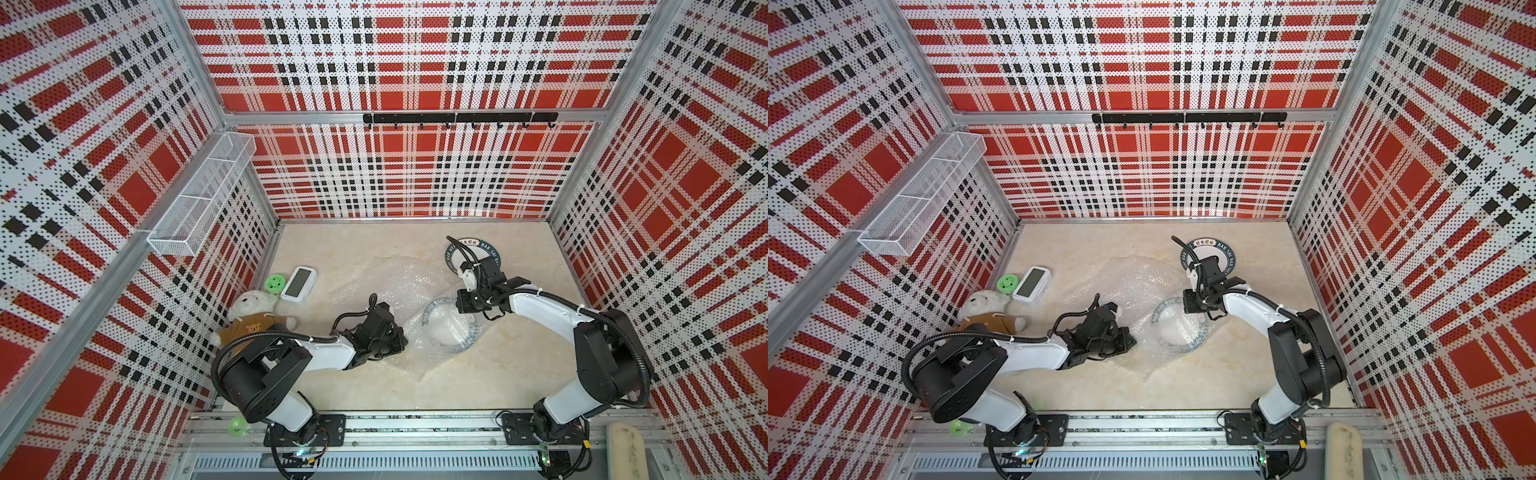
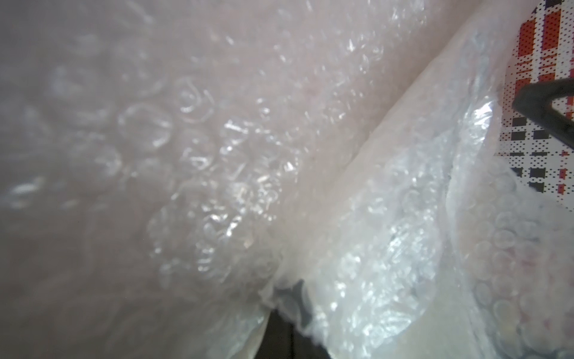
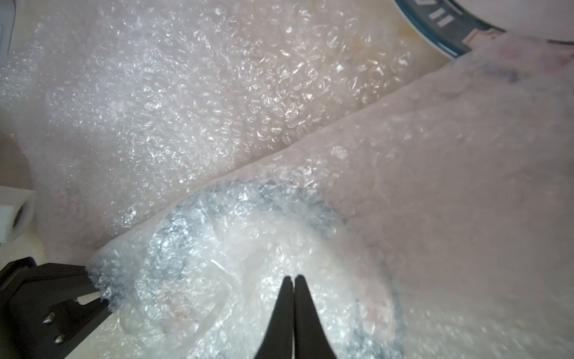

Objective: Unpack dinner plates from bubble wrap
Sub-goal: Unwrap the bubble wrap.

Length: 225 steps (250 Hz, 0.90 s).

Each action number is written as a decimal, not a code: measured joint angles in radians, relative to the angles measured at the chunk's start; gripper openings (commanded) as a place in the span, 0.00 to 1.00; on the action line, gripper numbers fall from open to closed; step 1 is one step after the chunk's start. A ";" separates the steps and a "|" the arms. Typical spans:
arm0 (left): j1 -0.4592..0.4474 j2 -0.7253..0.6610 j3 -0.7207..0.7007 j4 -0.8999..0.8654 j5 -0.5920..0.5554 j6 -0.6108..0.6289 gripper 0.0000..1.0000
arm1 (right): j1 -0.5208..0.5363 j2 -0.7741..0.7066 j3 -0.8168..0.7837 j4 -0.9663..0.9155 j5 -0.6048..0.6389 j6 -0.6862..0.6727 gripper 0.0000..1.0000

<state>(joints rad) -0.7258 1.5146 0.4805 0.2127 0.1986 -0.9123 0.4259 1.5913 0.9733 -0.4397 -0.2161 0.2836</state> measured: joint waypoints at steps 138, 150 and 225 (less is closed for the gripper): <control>-0.003 -0.132 0.220 -0.224 0.047 0.095 0.00 | 0.121 0.085 0.127 -0.047 0.061 -0.005 0.56; -0.003 -0.091 0.228 -0.224 0.051 0.097 0.00 | 0.127 0.097 0.129 -0.057 0.079 -0.005 0.57; -0.003 0.085 0.229 -0.185 0.065 0.098 0.00 | 0.147 0.158 0.132 -0.112 0.156 -0.004 0.38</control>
<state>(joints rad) -0.7292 1.6001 0.7094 0.0273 0.2634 -0.8139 0.5732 1.7489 1.1049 -0.5514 -0.0605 0.2798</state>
